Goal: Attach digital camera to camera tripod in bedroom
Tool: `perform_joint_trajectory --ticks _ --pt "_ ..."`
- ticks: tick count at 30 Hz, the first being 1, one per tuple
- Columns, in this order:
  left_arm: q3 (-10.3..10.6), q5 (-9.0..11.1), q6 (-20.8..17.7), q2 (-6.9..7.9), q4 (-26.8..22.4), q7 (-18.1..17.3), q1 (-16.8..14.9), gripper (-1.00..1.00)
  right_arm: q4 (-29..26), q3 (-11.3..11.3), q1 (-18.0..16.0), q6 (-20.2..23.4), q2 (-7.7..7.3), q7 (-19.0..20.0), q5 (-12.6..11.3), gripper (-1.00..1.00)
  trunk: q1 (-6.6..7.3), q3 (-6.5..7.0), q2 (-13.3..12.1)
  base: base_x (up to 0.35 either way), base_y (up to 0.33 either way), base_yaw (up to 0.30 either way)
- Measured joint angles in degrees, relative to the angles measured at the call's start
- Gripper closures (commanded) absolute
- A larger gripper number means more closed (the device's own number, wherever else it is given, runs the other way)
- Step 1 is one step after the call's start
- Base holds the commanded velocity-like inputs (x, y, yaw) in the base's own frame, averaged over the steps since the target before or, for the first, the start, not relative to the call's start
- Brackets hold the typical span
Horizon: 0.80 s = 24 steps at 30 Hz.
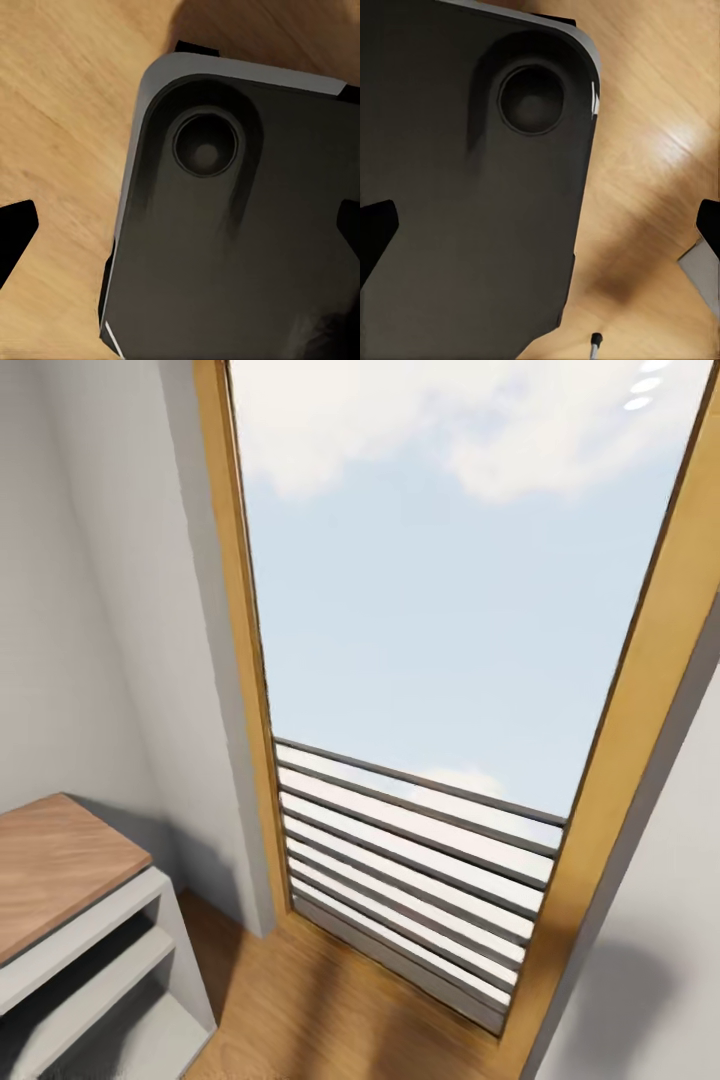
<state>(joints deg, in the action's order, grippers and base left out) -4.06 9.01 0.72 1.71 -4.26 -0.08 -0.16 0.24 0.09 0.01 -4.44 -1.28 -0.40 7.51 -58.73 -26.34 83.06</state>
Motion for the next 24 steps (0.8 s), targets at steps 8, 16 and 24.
perform_joint_trajectory --ticks 8,16,24 --pt "-0.08 0.12 0.0 -0.2 -0.13 0.0 0.0 -1.0 0.0 -0.11 -0.01 -0.03 -0.08 0.0 0.1 -1.0 0.0 0.03 0.0 0.0 0.0 0.259" --pt "-0.03 0.09 0.0 0.1 -0.12 0.0 0.0 -1.0 0.0 0.02 -0.01 -0.26 -0.19 0.0 0.11 -1.0 0.0 0.04 0.0 0.0 0.0 0.259" --pt "-0.05 0.17 0.0 -0.14 -0.12 0.0 0.0 -1.0 0.0 -0.07 -0.01 -0.35 -0.03 0.0 -0.03 -1.0 0.0 0.18 0.0 0.0 0.0 0.259"
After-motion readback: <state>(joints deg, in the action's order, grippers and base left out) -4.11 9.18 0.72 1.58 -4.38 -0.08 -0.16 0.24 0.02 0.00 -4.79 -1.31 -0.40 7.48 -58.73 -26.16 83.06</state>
